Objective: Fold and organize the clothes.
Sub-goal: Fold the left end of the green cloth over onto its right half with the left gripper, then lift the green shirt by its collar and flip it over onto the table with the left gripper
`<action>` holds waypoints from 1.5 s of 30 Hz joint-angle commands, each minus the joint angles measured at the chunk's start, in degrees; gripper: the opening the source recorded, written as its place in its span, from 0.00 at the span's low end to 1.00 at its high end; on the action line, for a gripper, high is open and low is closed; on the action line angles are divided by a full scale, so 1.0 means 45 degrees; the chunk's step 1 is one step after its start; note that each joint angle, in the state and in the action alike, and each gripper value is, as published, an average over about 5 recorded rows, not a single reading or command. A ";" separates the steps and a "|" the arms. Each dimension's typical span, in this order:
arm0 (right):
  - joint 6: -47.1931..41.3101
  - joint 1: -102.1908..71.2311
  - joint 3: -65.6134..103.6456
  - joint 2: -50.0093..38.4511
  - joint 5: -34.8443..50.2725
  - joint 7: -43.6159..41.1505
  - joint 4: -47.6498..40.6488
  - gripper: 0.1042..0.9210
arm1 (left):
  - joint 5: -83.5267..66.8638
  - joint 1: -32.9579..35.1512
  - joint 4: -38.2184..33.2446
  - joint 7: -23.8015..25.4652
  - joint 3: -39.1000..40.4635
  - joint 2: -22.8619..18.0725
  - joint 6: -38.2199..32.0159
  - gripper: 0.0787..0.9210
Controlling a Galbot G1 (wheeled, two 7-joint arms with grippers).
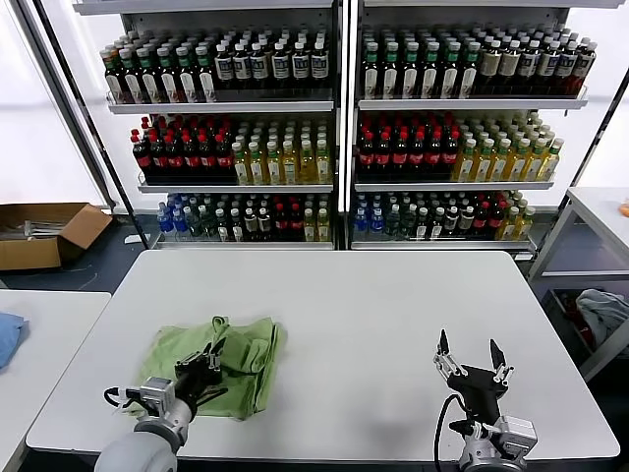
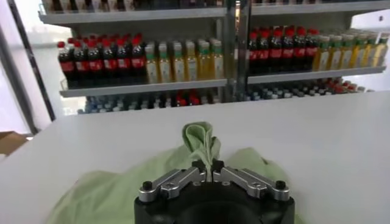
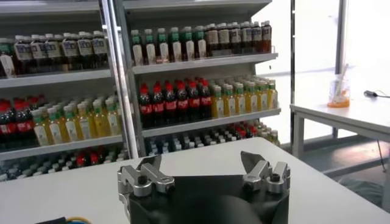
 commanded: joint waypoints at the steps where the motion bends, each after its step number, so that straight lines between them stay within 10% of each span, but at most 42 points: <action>1: 0.0054 -0.0154 -0.0098 0.0096 -0.0137 0.0008 -0.0073 0.88 | 0.0313 -0.0451 0.0070 0.0084 0.1094 -0.0473 0.0221 0.04; 16: 0.0226 -0.0290 -0.0509 0.0226 -0.0446 0.0002 -0.0341 0.88 | 0.1114 -0.1070 0.3403 0.0551 0.1808 -0.1703 -0.1668 0.06; 28: 0.0234 -0.0198 -0.0708 0.0236 -0.0478 0.0020 -0.0483 0.88 | -0.0394 -0.0356 0.2668 0.0944 0.2338 -0.2035 -0.2922 0.44; 36: 0.0201 0.0089 -0.0993 0.0292 -0.0565 0.0072 -0.0789 0.88 | -0.4009 0.0331 -0.0987 0.1467 0.2354 -0.1797 -0.2654 0.72; 45: 0.0156 0.0422 -0.1194 0.0257 -0.0557 0.0034 -0.0998 0.88 | -0.4589 -0.0394 -0.1453 0.0437 -0.0624 -0.0448 -0.2393 0.88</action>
